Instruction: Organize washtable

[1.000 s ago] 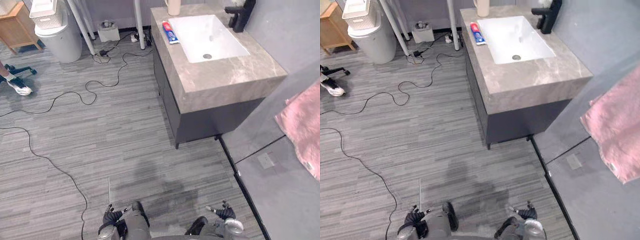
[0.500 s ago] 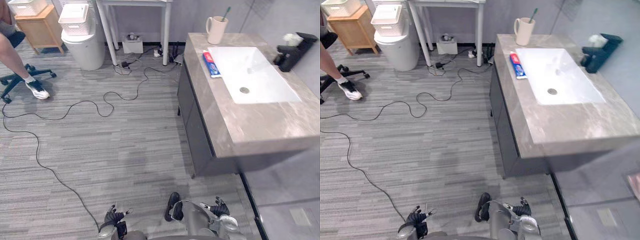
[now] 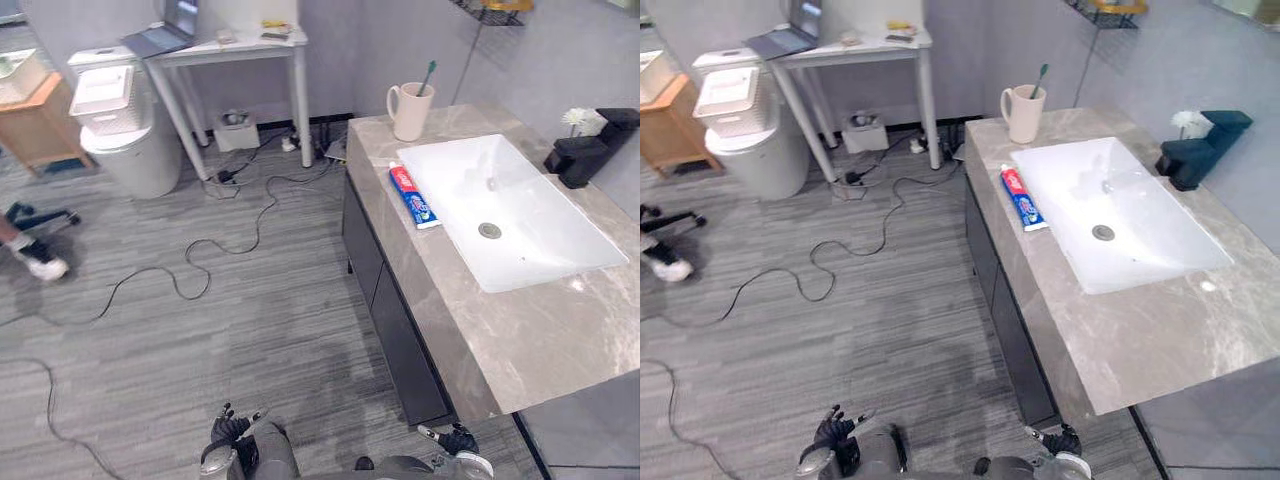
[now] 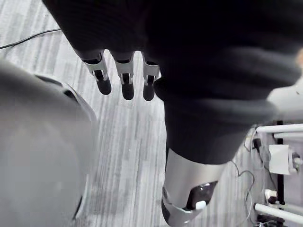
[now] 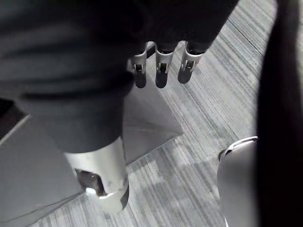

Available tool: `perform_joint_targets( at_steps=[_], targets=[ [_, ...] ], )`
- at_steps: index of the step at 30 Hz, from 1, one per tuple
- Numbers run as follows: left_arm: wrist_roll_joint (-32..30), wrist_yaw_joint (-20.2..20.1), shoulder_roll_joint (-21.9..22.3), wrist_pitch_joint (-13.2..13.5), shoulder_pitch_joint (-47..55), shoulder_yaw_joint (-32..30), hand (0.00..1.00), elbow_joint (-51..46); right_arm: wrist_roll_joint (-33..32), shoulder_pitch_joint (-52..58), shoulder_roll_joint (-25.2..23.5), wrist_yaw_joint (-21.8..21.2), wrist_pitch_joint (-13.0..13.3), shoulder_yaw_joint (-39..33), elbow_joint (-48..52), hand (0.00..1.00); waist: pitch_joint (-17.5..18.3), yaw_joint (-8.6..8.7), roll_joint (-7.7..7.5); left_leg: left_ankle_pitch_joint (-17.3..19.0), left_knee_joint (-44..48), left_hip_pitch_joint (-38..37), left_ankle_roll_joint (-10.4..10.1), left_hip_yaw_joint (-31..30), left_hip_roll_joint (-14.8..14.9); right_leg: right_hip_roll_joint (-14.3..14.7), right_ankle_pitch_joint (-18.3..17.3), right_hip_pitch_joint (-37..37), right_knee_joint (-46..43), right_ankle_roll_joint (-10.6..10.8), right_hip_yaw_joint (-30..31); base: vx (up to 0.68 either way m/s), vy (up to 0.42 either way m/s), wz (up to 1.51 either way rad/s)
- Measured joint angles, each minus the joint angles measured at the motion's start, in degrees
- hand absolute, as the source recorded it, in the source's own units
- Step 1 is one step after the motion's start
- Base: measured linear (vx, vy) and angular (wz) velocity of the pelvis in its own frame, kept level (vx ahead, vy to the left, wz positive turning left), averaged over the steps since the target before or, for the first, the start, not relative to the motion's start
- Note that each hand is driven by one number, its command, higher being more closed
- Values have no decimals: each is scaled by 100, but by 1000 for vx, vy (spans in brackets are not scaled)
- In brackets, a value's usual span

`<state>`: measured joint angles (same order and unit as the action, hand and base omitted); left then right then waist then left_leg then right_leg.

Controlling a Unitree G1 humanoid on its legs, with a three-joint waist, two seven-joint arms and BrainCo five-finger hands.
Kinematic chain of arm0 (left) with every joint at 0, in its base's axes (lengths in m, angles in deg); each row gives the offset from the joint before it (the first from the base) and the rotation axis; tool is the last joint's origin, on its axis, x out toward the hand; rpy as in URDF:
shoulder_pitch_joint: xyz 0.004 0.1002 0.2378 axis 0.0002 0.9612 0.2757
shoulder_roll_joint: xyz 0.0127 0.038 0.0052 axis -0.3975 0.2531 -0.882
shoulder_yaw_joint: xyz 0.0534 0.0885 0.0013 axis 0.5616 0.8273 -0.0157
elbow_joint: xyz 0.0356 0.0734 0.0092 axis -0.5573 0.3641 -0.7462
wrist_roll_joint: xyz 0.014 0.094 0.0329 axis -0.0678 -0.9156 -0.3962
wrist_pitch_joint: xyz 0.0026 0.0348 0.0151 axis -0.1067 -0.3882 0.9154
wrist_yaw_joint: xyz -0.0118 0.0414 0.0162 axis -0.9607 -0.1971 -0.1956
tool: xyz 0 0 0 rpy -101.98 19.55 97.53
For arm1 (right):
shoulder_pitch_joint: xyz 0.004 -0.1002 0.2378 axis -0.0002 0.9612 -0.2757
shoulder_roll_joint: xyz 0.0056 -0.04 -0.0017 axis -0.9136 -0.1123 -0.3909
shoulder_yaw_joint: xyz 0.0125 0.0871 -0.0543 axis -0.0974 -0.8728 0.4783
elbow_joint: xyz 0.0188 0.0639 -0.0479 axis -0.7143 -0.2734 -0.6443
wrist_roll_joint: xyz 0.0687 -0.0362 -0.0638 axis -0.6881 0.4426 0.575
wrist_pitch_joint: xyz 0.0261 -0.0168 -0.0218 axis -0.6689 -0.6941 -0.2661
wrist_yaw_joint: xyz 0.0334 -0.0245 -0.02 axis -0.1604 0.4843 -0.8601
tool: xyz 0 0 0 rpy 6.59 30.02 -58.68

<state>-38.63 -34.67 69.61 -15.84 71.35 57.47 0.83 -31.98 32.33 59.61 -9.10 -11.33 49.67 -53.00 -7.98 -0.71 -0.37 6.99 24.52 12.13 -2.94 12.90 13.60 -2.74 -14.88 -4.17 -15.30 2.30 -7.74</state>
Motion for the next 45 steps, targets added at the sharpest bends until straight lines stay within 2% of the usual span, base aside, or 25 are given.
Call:
perform_joint_targets(
  at_steps=[1, 3, 4, 5, 8, 10, 13, 15, 16, 17, 18, 20, 21, 24, 27, 28, 30, 31, 32, 35, 37, 39, 41, 43, 45],
  targets=[
    [-4, 2, -145, 0, -21, 84, 0, 5, 118, 237, -36, -10, 34, 9, -2, 0, 63, -9, -258, 183, -10, -58, 74, 78, -314, -359, -198, 89, -331, 170, -3, 243, 346, 8],
    [-3, 10, -250, -7, -86, 107, 0, 140, 147, 336, -83, 12, 7, -6, -21, 0, 121, -29, -415, 381, -29, -219, 201, 337, -499, -693, -138, 710, -1652, 133, 37, 241, 280, -33],
    [-3, 17, -279, -23, -79, 133, 0, 189, 194, 335, -92, -109, 16, 88, -30, 0, 71, -20, -345, 480, -27, -415, 255, 497, -506, -839, 146, 1180, -2564, 53, 66, 245, 298, -69],
    [-4, 19, -280, -32, -59, 186, 0, 198, 193, 339, -84, -165, 59, 136, -12, 0, 70, 9, -345, 558, -49, -614, 326, 606, -507, -920, 146, 1367, -3063, 69, 40, 181, 233, -61],
    [-3, 2, -283, -28, -120, 452, 0, 191, 203, 324, -74, -214, 156, 227, 24, 0, 77, 38, -350, 812, -223, -1100, 301, 807, -562, -906, 46, 1787, -3627, 36, -207, 171, 135, -30],
    [-4, -10, -236, -25, -167, 579, 0, 191, 203, 273, -69, -256, 223, 240, 26, 0, 79, 148, -350, 874, -412, -1267, 333, 844, -642, -804, 23, 2071, -3317, 42, -462, 258, 83, 0],
    [-60, -7, -157, -44, -167, 568, 0, 200, 302, 235, -45, -280, 224, 247, -28, 0, 82, 170, -329, 904, -553, -1532, 231, 939, -685, -335, 95, 2218, -2129, -92, -585, 287, -23, -2],
    [-211, -13, -62, -49, -194, 542, 0, 253, 303, 336, -57, -298, 223, 212, -51, 0, 118, 213, -375, 1163, -434, -1647, 63, 671, -809, -176, 395, 2005, -1470, -668, -409, 398, -129, 47],
    [-224, -12, 23, -47, -198, 508, 0, 258, 310, 337, 31, -338, 211, 215, -109, 0, 115, 203, -250, 1200, -279, -1654, 20, 576, -721, -144, 320, 1903, -1472, -622, -507, 420, -143, 51],
    [-244, -24, 100, -35, -203, 480, 0, 252, 75, 334, 151, -663, 0, 199, -124, 0, 131, 217, -105, 1195, 235, -1477, -3, 397, -598, -89, 173, 1797, -1406, -608, -572, 368, -120, 44],
    [-259, -50, 269, -34, -229, 479, 0, 232, 72, 360, 317, -764, -71, 245, -243, 0, 76, 282, 80, 1126, 1216, -1016, -131, 187, -330, 3, 139, 1593, -1225, -589, -716, 340, -100, 39],
    [-284, -135, 271, -30, -230, 493, 0, 147, 71, 422, 454, -902, -172, 275, -371, 0, -6, 206, 252, 1030, 2521, -578, -379, 128, 105, 184, 107, 1204, -986, -646, -705, 327, 6, -12],
    [-282, -130, 255, -30, -186, 477, 0, 71, 62, 445, 459, -859, -178, 272, -469, 0, -14, 159, 246, 1055, 2876, -453, -331, 129, 269, 215, 74, 959, -886, -667, -631, 348, 70, -42],
    [-279, -133, 259, 2, -193, 482, 0, -14, 65, 441, 414, -576, -107, 283, -467, 0, -15, 116, 193, 1099, 2284, -194, -250, 107, 447, 183, 40, 654, -747, -564, -466, 232, 138, -29],
    [-231, -123, 229, 15, -230, 479, 0, -90, 68, 305, 344, -345, 23, 269, -347, 0, -10, -22, 111, 1071, 873, 18, -215, -777, 179, 100, -114, 673, -827, -317, 21, 162, 318, -66],
    [-214, -118, 230, 19, -241, 486, 0, -113, 77, 275, 341, -339, 77, 310, -324, 0, 11, -20, 76, 772, 553, -48, -472, -1200, -34, -4, -286, 805, -1096, -40, 325, 160, 466, -97],
    [-196, -115, 210, 19, -184, 495, 0, -112, 79, 279, 300, -304, 100, 389, -358, 0, 53, -14, 89, 822, 621, -106, -376, -1135, -217, -97, -351, 841, -1189, 77, 521, 144, 351, -63],
    [-198, -100, 98, 18, -194, 492, 0, -53, 76, 361, 207, -292, 109, 381, -328, 0, 159, 29, -118, 1053, 642, -146, -246, -889, -429, -273, -322, 843, -1052, 191, 844, 188, 368, -75],
    [-205, -102, 55, 14, -226, 484, 0, -37, 94, 382, 131, -267, 105, 383, -327, 0, 182, 11, -200, 1187, 678, -201, -167, -627, -486, -344, -259, 882, -984, 256, 1094, 225, 429, -89],
    [-218, -95, 11, 5, -257, 479, 0, 80, 155, 412, 78, -270, 104, 389, -292, 0, 270, 9, -262, 1267, 698, -403, 16, 55, -508, -465, -27, 1162, -1036, 323, 1446, 217, 318, -110],
    [-219, -89, 7, 6, -254, 484, 0, 157, 186, 404, 80, -302, 104, 387, -246, 0, 274, 22, -254, 1253, 495, -672, 45, 494, -502, -560, 259, 1396, -1292, 219, 1194, 166, 222, -137],
    [-215, -90, 8, 3, -252, 497, 0, 307, 190, 374, 104, -352, 107, 386, -237, 0, 273, 115, -206, 1192, -7, -1246, 152, 1043, -498, -804, 461, 1480, -1475, 14, 9, 129, 136, -116],
    [-211, -93, 4, -1, -272, 504, 0, 396, 240, 330, 127, -360, 108, 387, -247, 0, 283, 179, -170, 1189, -363, -1537, 149, 1450, -477, -808, 434, 1512, -1489, -81, -1115, 112, 83, -99],
    [-211, -98, -14, -4, -349, 577, 0, 579, 316, 291, 203, -361, 115, 391, -304, 0, 316, 147, -90, 1175, -527, -1602, 124, 1699, -503, -744, 441, 1652, -1249, -238, -1794, 102, 27, -117],
    [-210, -109, -66, -36, -373, 656, 0, 780, 344, 147, 319, -362, 122, 389, -519, 0, 311, 243, -7, 1054, -637, -1684, 67, 1698, -598, -663, 580, 1537, -865, -440, -1864, 130, -11, -101]
  ],
)
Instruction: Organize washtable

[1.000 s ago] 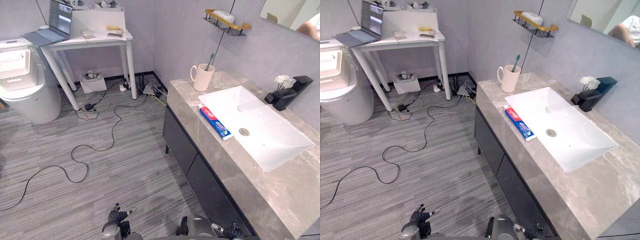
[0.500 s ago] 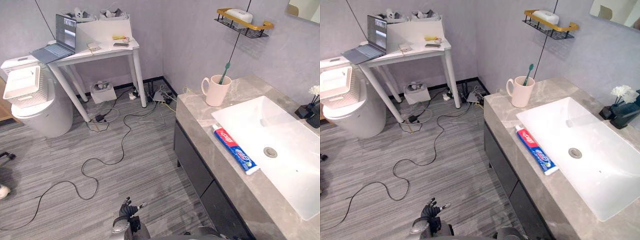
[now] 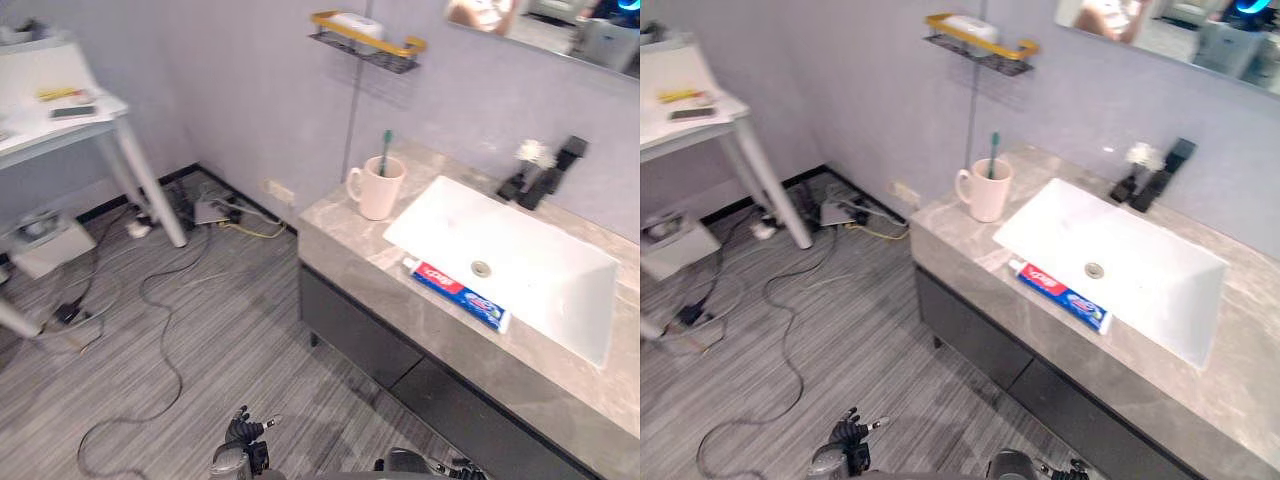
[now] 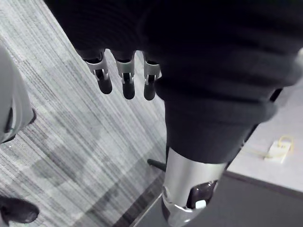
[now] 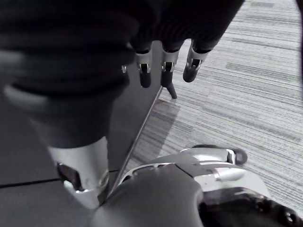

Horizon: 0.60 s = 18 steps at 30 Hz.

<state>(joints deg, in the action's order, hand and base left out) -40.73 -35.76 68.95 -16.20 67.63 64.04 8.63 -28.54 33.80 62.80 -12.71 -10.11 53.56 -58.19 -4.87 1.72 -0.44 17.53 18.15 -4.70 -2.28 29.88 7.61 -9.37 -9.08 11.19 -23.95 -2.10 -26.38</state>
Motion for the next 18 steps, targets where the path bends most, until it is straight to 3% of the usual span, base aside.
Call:
perform_joint_targets(
  at_steps=[1, 2, 3, 4, 7, 9, 10, 11, 12, 13, 15, 17, 18],
  targets=[
    [-2, -18, -1, -5, -7, 81, 0, 67, 17, -34, 14, 4, 1, -7, -23, 0, -48, 73, 58, -159, 273, 66, -21, -75, -6, 25, 131, -121, 226, -49, 97, 95, -71, -82],
    [-5, -25, 21, 18, -4, 134, 0, 61, 18, -38, -20, 12, -2, -19, -60, 0, -104, 34, -64, -131, 285, 173, 27, -380, -108, -62, 250, -347, 539, 26, 270, 22, -69, -44],
    [-5, -26, 39, 34, -2, 168, 0, 55, 14, -19, 3, 13, 9, -52, -71, 0, -62, 64, 58, -265, -246, 100, 58, -527, -173, -19, 332, -477, 693, 69, 292, -43, -65, -35],
    [-6, -22, 119, 47, 2, 203, 0, 2, 21, 54, 97, 0, 17, -141, -64, 0, -19, 77, 225, -802, -687, 80, -64, -634, -36, 165, 365, -601, 918, 158, 330, -28, -32, -36],
    [-7, -23, 95, 36, 49, 177, 0, -13, 29, 53, 80, 2, 12, -228, -57, 0, 12, 71, 281, -745, -763, -19, -128, -563, -6, 248, 364, -697, 1128, 262, 454, -10, -17, -17],
    [-4, -20, 57, 34, 104, 10, 0, -195, 13, 49, 35, 7, 6, -221, -15, 0, -111, 5, 236, -390, 49, 61, -319, -450, 385, 448, 256, -784, 1177, 233, 574, -35, -42, -31],
    [-4, -23, 23, 35, 137, -16, 0, -226, 8, 39, 5, 7, 6, -173, 2, 0, -179, -35, 158, -383, 524, 199, -328, -458, 483, 481, 244, -819, 1176, 234, 642, -85, -115, -71],
    [3, -18, -20, 27, 199, -134, 0, -415, 7, 29, -6, 15, 5, -71, 49, 0, -230, -138, 138, -481, 1679, 643, -246, -593, 835, 635, 243, -848, 1207, 214, 856, -72, -124, -70],
    [7, -17, -14, 30, 206, -174, 0, -470, -9, 38, -6, 16, 5, -46, 87, 0, -222, -169, 71, -522, 2003, 824, -206, -710, 915, 676, 243, -892, 1212, 199, 949, -8, -123, -86],
    [19, -17, 17, 46, 243, -184, 0, -522, -65, 55, 10, 21, 5, -22, 116, 0, -254, -199, 71, -414, 2164, 937, -102, -1030, 909, 722, 243, -886, 1212, 197, 1123, 20, -29, -81],
    [33, -14, 59, 51, 240, -185, 0, -550, -90, 91, 37, 21, 4, -25, 184, 0, -265, -226, 121, -323, 1665, 935, -39, -1494, 615, 737, 243, -841, 1216, 198, 1472, 5, 35, -84],
    [115, -2, 166, 60, 242, -183, 0, -573, -108, 99, 105, 18, 3, -19, 200, 0, -229, -246, 241, -332, 533, 881, -59, -2246, 287, 799, 325, -672, 1222, 322, 1798, 1, 143, -97],
    [120, 1, 210, 52, 232, -190, 0, -550, -122, 80, 106, 31, -9, -10, 180, 0, -178, -239, 336, -244, 280, 873, -192, -2330, 223, 837, 445, -604, 1262, 400, 2002, 13, 171, -83]
  ],
)
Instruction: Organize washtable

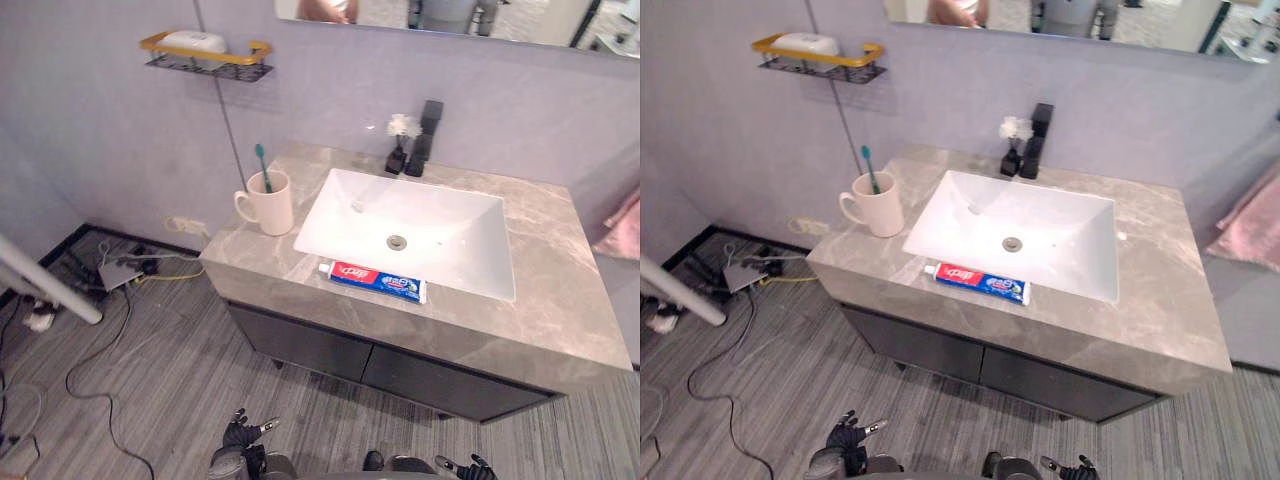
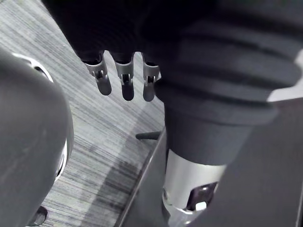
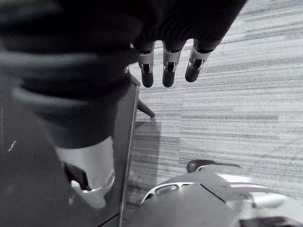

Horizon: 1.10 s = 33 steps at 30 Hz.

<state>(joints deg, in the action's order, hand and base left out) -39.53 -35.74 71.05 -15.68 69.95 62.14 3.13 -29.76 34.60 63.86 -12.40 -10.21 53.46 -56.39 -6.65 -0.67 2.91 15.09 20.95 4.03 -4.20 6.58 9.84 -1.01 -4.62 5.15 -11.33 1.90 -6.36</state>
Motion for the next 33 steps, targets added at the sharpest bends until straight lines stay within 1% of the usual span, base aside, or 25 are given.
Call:
perform_joint_targets(
  at_steps=[1, 2, 4, 5, 6, 7, 9, 11, 13, 14, 16, 18, 20, 25, 26, 28, 31, 32, 33],
  targets=[
    [-2, 2, 0, 0, 5, 6, 0, 5, -38, 42, -27, -2, 6, -3, 19, 0, 39, 41, 8, -7, -119, -13, 12, 27, -53, -2, 50, -17, 111, 34, 30, 87, 145, -58],
    [-12, -6, 31, 7, -13, 13, 0, 17, -39, 47, -72, 1, 5, -1, 23, 0, 65, 36, -139, -31, -264, -111, 44, 167, -135, -56, 207, -58, 271, 56, 111, 120, 132, -33],
    [-20, -23, 49, -6, -71, 25, 0, 60, -36, 66, -90, 2, 4, 3, 22, 0, 59, 29, -110, -69, -434, -302, 44, 327, -215, -113, 277, -120, 340, 95, 287, 139, 147, -40],
    [-21, -22, 48, -2, -61, 69, 0, 73, -37, 83, -89, 2, 4, 5, 20, 0, 117, 23, -170, -116, -596, -468, 114, 446, -262, -124, 271, -148, 352, 121, 369, 191, 132, -46],
    [-28, -25, 40, -4, -60, 104, 0, 162, -38, 110, -83, 1, 9, 3, 20, 0, 142, 19, -91, -163, -770, -592, 112, 553, -309, -137, 257, -160, 387, 144, 466, 215, 111, -41],
    [-30, -24, 43, -8, -63, 114, 0, 186, -37, 112, -74, -7, 9, 3, 19, 0, 186, 20, -146, -174, -841, -670, 115, 594, -325, -137, 256, -175, 405, 148, 492, 172, 69, -31],
    [-66, -25, 49, -9, -80, 135, 0, 272, -38, 123, -54, -20, 13, 3, 12, 0, 220, 38, -104, -207, -907, -789, 89, 612, -394, -135, 259, -222, 492, 152, 532, 208, 71, -20],
    [-124, -26, 50, -14, -87, 134, 0, 284, -39, 132, -31, -27, 18, 3, -40, 0, 234, 118, -69, -213, -908, -877, 80, 600, -404, -140, 261, -356, 607, 151, 531, 156, 34, -7],
    [-126, -26, 69, -13, -68, 141, 0, 357, -36, 112, -9, -27, 23, 3, -106, 0, 263, 135, -41, -221, -920, -992, 92, 577, -415, -146, 262, -533, 711, 150, 513, 107, 14, 2],
    [-127, -27, 69, -13, -75, 152, 0, 385, -34, 113, -6, -24, 23, 3, -133, 0, 277, 135, -41, -247, -941, -1005, 128, 546, -440, -164, 262, -611, 765, 150, 497, 67, 13, 5],
    [-131, -28, 65, -12, -63, 266, 0, 387, -34, 103, -8, -25, 24, 3, -209, 0, 321, 130, -79, -444, -1104, -1070, 138, 450, -561, -263, 277, -655, 818, 153, 479, 36, 6, 10],
    [-141, -25, 52, -11, -58, 283, 0, 387, -34, 83, 7, -30, 29, 2, -281, 0, 325, 124, -88, -540, -1215, -1109, 131, 441, -620, -319, 291, -683, 872, 174, 468, -3, 4, 8],
    [-146, -25, 32, -11, -52, 283, 0, 388, -34, 55, 14, -27, 29, 1, -344, 0, 319, 118, -97, -540, -1265, -1135, 132, 425, -616, -310, 298, -699, 902, 185, 459, -50, -11, 4],
    [-151, -25, 1, -8, -47, 286, 0, 396, -32, -11, 19, -23, 29, -8, -445, 0, 304, 121, -117, -536, -1561, -1179, 139, 222, -599, -254, 554, -751, 1163, 193, 409, -128, -11, 9],
    [-151, -25, -22, -7, -47, 295, 0, 394, -33, -15, 8, -23, 29, -10, -464, 0, 302, 118, -145, -572, -1631, -1181, 192, 198, -599, -259, 606, -752, 1228, 187, 411, -104, -9, 3],
    [-151, -24, -95, -8, -30, 336, 0, 391, -34, -24, -11, -24, 29, -10, -509, 0, 274, 101, -219, -588, -1681, -1180, 209, 229, -602, -275, 731, -794, 1387, 158, 423, -150, -24, -9],
    [-152, -24, -150, -10, 26, 341, 0, 396, -35, -22, -14, -25, 33, -10, -507, 0, 259, 112, -247, -567, -1692, -1180, 172, 243, -612, -276, 782, -784, 1498, 185, 461, -110, -13, -9],
    [-154, -24, -195, -10, 70, 347, 0, 399, -36, -16, -2, -26, 34, -12, -508, 0, 260, 116, -230, -562, -1717, -1174, 174, 192, -619, -267, 788, -790, 1561, 183, 465, -41, -8, -5],
    [-174, -18, -410, -11, 125, 537, 0, 602, -33, -120, -28, -27, 25, -145, -663, 0, 250, 127, -181, -654, -1877, -1294, 78, -335, -484, -1, 830, -944, 1660, 90, 381, -41, -8, -3]
  ],
)
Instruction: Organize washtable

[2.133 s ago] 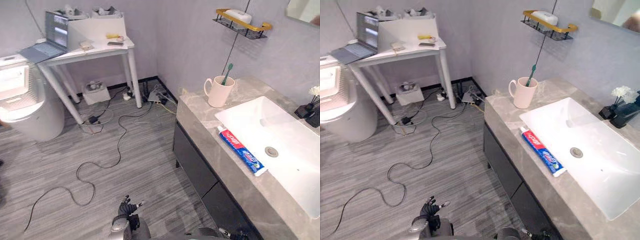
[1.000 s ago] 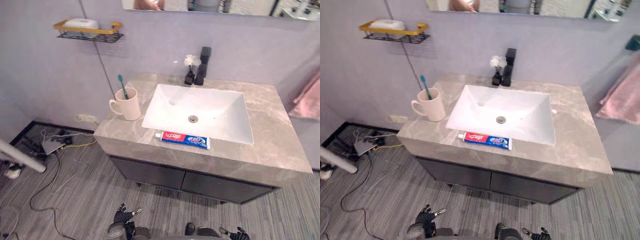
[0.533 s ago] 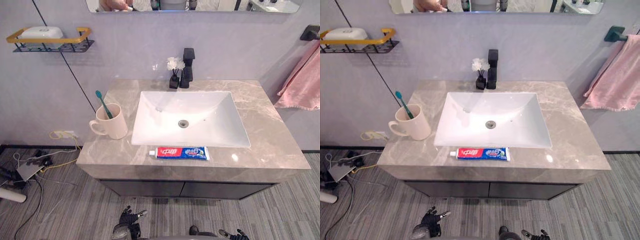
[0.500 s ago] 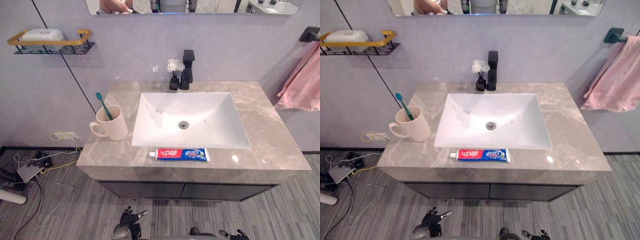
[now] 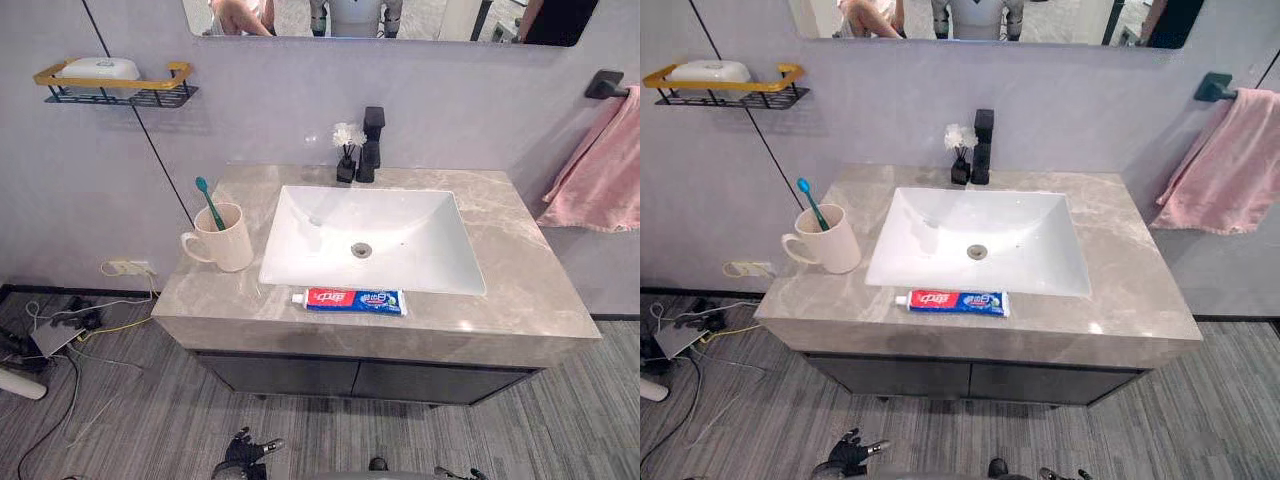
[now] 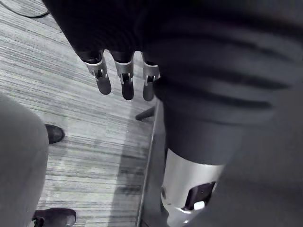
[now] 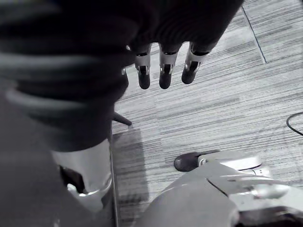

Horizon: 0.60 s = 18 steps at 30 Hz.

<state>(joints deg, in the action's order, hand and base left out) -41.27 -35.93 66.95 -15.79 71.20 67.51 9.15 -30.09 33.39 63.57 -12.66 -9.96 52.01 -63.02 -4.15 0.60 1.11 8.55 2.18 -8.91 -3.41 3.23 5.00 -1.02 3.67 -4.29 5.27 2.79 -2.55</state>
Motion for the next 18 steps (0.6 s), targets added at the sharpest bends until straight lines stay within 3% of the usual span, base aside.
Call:
perform_joint_targets(
  at_steps=[10, 18],
  targets=[
    [9, 5, -19, 8, 0, 50, 0, 3, -134, -3, 11, 9, 2, -88, -7, 0, -3, -1, 1, 0, 0, 0, 0, 22, 2, -7, 3, -1, 7, 1, -28, 0, 0, 0],
    [60, 30, -155, 87, 0, 337, 0, 3, -806, -68, -49, 250, 21, -500, -152, 0, -59, -13, 4, 8, -35, 22, -14, 122, 90, -21, -42, 32, 38, 33, -71, 0, 0, 0]
  ],
)
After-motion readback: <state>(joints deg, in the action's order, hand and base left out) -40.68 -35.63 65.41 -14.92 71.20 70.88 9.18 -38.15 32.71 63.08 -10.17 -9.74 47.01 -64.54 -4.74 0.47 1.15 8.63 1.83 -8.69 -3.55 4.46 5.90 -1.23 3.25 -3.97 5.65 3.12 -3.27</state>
